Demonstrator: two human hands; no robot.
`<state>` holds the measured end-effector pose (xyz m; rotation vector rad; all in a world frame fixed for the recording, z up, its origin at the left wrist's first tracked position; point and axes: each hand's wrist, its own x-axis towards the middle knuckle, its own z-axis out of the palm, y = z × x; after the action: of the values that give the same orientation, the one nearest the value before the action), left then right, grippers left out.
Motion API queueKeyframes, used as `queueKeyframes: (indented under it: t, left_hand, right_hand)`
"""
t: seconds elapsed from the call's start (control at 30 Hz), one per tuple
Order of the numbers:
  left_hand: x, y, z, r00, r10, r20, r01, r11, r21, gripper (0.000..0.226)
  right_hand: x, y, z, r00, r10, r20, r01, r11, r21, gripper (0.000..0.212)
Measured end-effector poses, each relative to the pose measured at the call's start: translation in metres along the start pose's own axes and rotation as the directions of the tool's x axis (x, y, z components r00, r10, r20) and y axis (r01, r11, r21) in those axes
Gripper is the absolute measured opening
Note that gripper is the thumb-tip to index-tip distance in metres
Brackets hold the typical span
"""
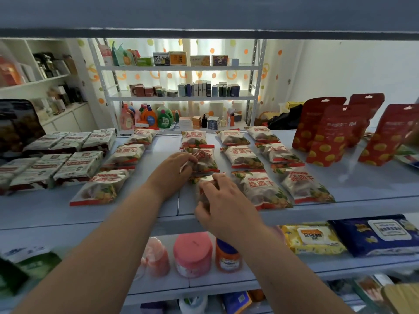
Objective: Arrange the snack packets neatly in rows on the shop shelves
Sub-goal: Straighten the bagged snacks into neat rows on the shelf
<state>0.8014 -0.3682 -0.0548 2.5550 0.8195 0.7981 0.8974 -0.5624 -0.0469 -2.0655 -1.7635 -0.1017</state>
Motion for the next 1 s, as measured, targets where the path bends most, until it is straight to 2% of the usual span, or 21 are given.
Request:
queueKeyframes:
  t: [0.2, 0.3, 0.4, 0.53, 0.63, 0.7, 0.87, 1.0]
  left_hand:
    - [-0.033, 0.007, -0.033, 0.996, -0.030, -0.085, 0.035, 0.997, 0.068, 0.030]
    - [-0.055, 0.005, -0.064, 0.996, -0.036, -0.081, 0.051, 0.981, 0.189, 0.030]
    - [-0.065, -0.009, -0.095, 0.990, -0.097, -0.106, 0.125, 0.945, 0.302, 0.034]
    - [-0.070, -0.042, -0.121, 0.972, -0.229, 0.041, 0.195, 0.899, 0.393, 0.046]
    - [-0.066, -0.059, -0.121, 0.946, -0.290, 0.146, 0.190, 0.859, 0.476, 0.059]
    - [-0.060, -0.066, -0.120, 0.940, -0.291, 0.178, 0.173, 0.857, 0.486, 0.062]
    - [-0.040, -0.079, -0.121, 0.913, -0.310, 0.265, 0.159, 0.868, 0.470, 0.072]
    - [-0.034, -0.090, -0.114, 0.898, -0.339, 0.279, 0.182, 0.865, 0.467, 0.074]
  right_hand:
    - [0.003, -0.002, -0.012, 0.995, -0.074, 0.069, 0.079, 0.995, -0.065, 0.056]
    - [0.014, -0.010, -0.020, 0.984, -0.171, 0.054, 0.175, 0.981, -0.078, 0.054]
    - [0.036, -0.030, -0.022, 0.965, -0.255, 0.068, 0.259, 0.963, -0.074, 0.049]
    - [0.089, -0.063, -0.020, 0.944, -0.311, 0.106, 0.320, 0.944, -0.077, 0.044]
    - [0.144, -0.082, -0.015, 0.925, -0.339, 0.169, 0.357, 0.930, -0.089, 0.046]
    - [0.182, -0.092, -0.008, 0.919, -0.334, 0.210, 0.359, 0.929, -0.093, 0.047]
    - [0.264, -0.106, 0.028, 0.933, -0.220, 0.285, 0.249, 0.966, -0.069, 0.047]
    - [0.307, -0.107, 0.066, 0.904, -0.149, 0.400, 0.257, 0.939, -0.231, 0.058]
